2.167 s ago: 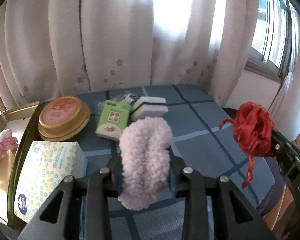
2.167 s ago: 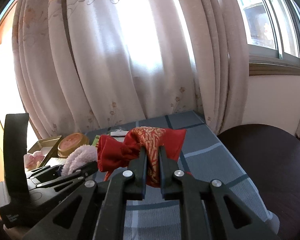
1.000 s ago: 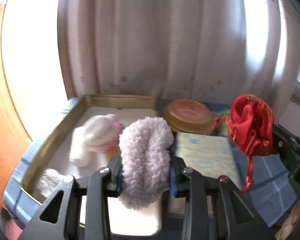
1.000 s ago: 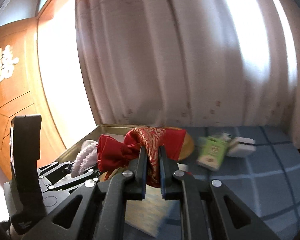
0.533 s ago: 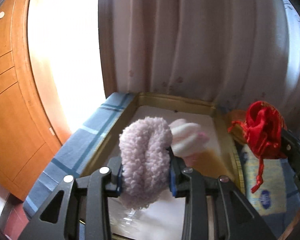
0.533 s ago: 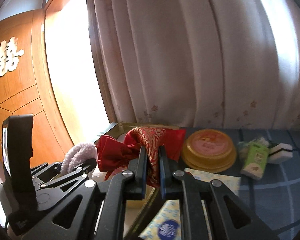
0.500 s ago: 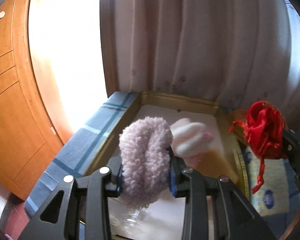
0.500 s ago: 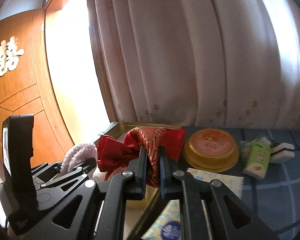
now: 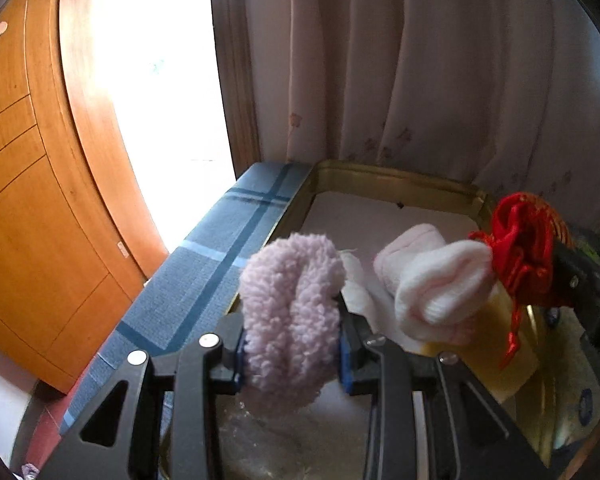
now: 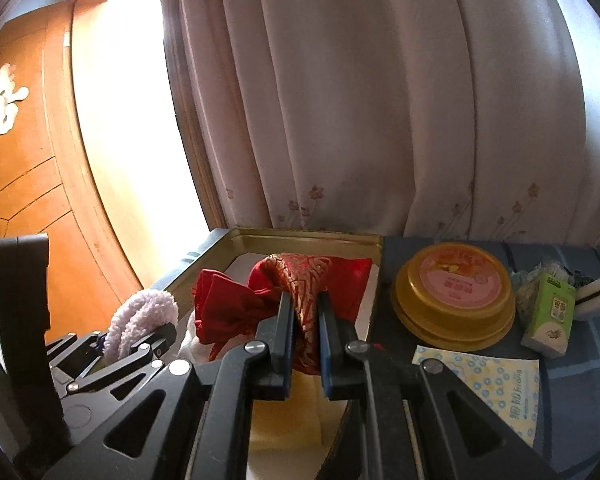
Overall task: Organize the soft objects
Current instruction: 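Carry the pink puff and red pouch over the tray and release both, then move both open grippers back over the table toward the sponge, then grasp the white-black sponge with the right gripper while the left grasps the green tissue pack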
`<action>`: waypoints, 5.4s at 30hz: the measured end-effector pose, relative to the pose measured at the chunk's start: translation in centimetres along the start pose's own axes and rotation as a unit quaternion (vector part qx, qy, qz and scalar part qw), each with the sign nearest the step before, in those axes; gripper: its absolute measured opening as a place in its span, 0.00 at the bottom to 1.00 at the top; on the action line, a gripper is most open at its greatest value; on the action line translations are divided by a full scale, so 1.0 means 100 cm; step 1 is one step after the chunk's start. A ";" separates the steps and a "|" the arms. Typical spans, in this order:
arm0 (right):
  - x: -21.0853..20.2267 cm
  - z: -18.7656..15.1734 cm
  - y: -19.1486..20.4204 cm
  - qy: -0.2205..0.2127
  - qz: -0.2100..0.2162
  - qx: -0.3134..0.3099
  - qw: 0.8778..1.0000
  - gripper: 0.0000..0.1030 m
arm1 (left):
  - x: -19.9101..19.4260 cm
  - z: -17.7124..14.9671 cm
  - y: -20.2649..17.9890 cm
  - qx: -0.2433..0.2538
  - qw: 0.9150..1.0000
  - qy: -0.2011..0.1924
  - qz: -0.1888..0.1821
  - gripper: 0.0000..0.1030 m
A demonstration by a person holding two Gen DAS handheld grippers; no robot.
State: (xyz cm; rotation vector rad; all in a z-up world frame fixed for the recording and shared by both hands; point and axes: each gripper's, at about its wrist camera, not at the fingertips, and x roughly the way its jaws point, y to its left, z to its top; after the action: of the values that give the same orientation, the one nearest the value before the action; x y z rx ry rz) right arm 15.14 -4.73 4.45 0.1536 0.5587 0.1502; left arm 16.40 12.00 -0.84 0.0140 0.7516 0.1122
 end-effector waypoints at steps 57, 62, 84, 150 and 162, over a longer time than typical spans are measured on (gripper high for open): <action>-0.093 -0.040 -0.079 -0.082 -0.087 0.049 0.992 0.50 | -0.061 -0.031 -0.044 -0.036 0.993 -0.110 -0.027 1.00; -0.098 -0.047 -0.100 -0.071 -0.110 0.057 0.990 0.50 | -0.071 -0.040 -0.061 -0.040 0.992 -0.107 -0.055 1.00; -0.121 -0.052 -0.182 -0.055 -0.171 0.101 0.979 0.50 | -0.091 -0.041 -0.154 0.063 0.987 -0.091 -0.118 1.00; -0.096 -0.015 -0.337 -0.090 -0.007 0.173 0.981 0.45 | -0.008 0.006 -0.333 0.117 0.989 0.072 -0.051 0.78; -0.093 -0.014 -0.335 -0.083 -0.013 0.171 0.982 0.46 | 0.016 0.003 -0.345 0.098 0.986 0.099 -0.091 0.47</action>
State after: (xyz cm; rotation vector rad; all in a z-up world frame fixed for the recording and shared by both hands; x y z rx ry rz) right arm 9.92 -39.06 1.82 0.4878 0.4151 0.0134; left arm 21.10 -22.10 -3.58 0.1221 0.9561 -0.1367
